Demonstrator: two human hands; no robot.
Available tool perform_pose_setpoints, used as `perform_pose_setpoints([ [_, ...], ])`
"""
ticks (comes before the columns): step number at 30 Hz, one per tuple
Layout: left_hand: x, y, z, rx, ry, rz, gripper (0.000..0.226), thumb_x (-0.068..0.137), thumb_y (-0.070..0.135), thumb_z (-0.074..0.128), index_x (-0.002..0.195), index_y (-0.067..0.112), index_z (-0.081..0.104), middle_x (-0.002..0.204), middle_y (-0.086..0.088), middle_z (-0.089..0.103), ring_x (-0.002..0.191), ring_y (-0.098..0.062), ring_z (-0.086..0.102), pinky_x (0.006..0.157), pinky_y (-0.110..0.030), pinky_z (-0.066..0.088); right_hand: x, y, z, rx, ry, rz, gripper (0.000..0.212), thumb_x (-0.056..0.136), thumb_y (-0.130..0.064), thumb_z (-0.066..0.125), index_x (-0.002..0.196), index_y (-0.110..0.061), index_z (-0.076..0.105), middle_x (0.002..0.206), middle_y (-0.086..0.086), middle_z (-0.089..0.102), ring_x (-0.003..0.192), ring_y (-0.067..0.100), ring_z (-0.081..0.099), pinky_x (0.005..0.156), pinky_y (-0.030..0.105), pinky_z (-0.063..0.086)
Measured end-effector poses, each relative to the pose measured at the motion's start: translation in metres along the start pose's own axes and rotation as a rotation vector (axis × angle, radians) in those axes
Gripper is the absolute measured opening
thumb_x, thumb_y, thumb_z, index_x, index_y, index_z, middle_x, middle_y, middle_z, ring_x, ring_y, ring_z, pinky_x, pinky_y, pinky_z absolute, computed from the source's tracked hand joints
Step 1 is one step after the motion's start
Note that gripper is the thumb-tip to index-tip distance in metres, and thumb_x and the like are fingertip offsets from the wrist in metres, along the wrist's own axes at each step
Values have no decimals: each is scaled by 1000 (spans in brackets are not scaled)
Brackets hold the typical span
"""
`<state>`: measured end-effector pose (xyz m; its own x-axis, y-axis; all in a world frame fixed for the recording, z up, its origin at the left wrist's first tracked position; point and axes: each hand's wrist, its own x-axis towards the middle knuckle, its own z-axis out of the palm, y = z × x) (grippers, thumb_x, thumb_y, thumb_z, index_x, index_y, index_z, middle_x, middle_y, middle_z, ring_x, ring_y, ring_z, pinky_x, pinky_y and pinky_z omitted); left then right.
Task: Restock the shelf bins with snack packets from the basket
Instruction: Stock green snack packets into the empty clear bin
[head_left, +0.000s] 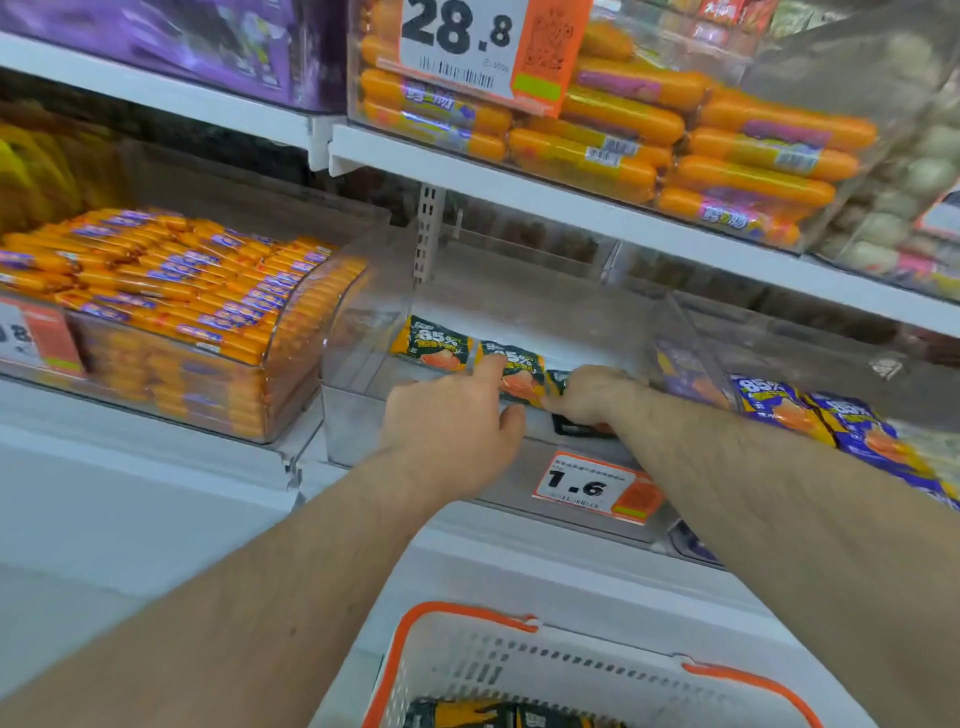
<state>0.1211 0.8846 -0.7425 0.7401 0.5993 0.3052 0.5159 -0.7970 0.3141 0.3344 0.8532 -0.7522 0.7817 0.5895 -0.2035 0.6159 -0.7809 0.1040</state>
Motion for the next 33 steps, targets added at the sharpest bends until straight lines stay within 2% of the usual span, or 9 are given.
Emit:
perform_pose_setpoints([
  [2, 0, -1, 0, -2, 8, 8, 45, 98, 47, 37, 140, 29, 31, 116, 6, 68, 107, -25, 63, 77, -34, 36, 2, 0, 2, -16, -19, 32, 70, 93, -68, 35, 128, -11, 58, 138, 9, 54, 124, 33, 49, 108, 42, 36],
  [5, -1, -3, 1, 0, 11, 33, 45, 99, 47, 36, 139, 29, 32, 116, 7, 67, 106, -24, 63, 76, -34, 38, -1, 1, 0, 26, 45, 2, 50, 99, -49, 37, 123, -11, 60, 137, 13, 55, 119, 34, 54, 89, 31, 42],
  [9, -1, -2, 3, 14, 15, 45, 42, 99, 46, 35, 138, 30, 35, 113, 7, 68, 105, -24, 63, 72, -32, 32, -9, 5, -2, 13, -166, -110, 32, 105, -25, 29, 98, -11, 57, 128, 22, 57, 95, 29, 50, 77, 26, 34],
  [13, -3, -1, 2, 53, 25, 66, 39, 100, 46, 33, 133, 30, 44, 112, 5, 69, 104, -25, 63, 80, -33, 36, -18, 5, -9, 65, -254, -103, 57, 109, -38, 18, 143, -1, 46, 152, 18, 40, 137, 30, 39, 101, 24, 28],
  [20, -3, -1, 2, -20, 64, 105, 35, 99, 44, 35, 124, 28, 55, 109, 4, 70, 102, -24, 62, 93, -33, 37, -20, 8, -7, 145, -213, -93, 64, 107, -46, 16, 145, -2, 42, 152, 19, 38, 139, 31, 36, 106, 27, 28],
  [23, -8, 2, -3, -228, 255, 233, 31, 87, 33, 43, 102, 19, 66, 91, 1, 70, 88, -27, 62, 80, -35, 45, -23, 11, -15, 258, -58, -92, 57, 106, -46, 28, 139, -5, 50, 150, 17, 42, 135, 31, 41, 102, 29, 35],
  [26, -19, 16, -9, -336, 357, 329, 12, 78, 25, 52, 75, 17, 61, 65, 8, 57, 67, -22, 54, 60, -31, 42, -44, 16, -26, 341, 278, -150, 33, 94, -36, 48, 92, -12, 69, 101, 15, 67, 104, 36, 59, 77, 32, 44],
  [30, -38, 28, 10, -326, -166, 407, 8, 83, 25, 56, 75, 25, 58, 66, 10, 56, 69, -17, 55, 64, -33, 49, -103, 23, -2, 419, 1019, -345, 20, 80, -25, 53, 68, -13, 63, 70, 8, 66, 74, 35, 59, 68, 39, 43],
  [33, -50, 26, 42, -175, -535, 437, 14, 85, 22, 53, 85, 22, 67, 86, 6, 69, 83, -17, 61, 76, -34, 52, -142, 39, 39, 498, 1223, -667, 18, 78, -16, 55, 61, -10, 56, 61, 7, 55, 62, 30, 50, 62, 39, 36],
])
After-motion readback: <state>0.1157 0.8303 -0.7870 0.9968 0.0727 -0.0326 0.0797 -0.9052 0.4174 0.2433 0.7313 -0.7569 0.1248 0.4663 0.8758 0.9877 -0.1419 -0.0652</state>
